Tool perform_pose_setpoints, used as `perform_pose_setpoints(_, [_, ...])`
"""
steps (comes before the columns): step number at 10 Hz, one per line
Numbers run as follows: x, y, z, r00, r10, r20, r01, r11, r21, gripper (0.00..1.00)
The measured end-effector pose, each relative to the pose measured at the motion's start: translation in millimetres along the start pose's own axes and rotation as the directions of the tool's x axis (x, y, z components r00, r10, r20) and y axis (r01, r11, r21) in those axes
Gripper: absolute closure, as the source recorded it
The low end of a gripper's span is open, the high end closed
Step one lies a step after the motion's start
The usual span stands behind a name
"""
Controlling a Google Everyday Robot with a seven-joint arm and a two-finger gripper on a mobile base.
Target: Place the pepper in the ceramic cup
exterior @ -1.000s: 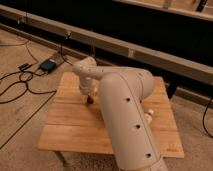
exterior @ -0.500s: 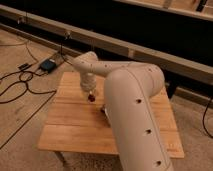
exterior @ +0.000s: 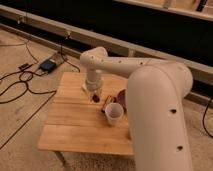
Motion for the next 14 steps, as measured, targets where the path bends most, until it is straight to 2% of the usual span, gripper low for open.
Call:
perform_pose_setpoints(5, [55.7,-0.9,-25.4,0.997,0.076,0.018,-0.075,0.996,-0.039,1.0])
perform_pose_setpoints(7, [75.9,1.4,-31.5,0.993,0.112,0.042,-0.11,0.992,-0.055,1.0])
perform_pose_setpoints(10, [96.5,6.3,-26.5,0.985,0.161,0.066,-0.155,0.984,-0.09,1.0])
perform_pose_setpoints(12, [115.0,6.0,-24.5,0.981,0.187,0.054,-0.181,0.979,-0.098,1.0])
perform_pose_setpoints(14, [138.8,3.8,-25.0,0.976,0.218,0.017,-0.215,0.972,-0.1,1.0])
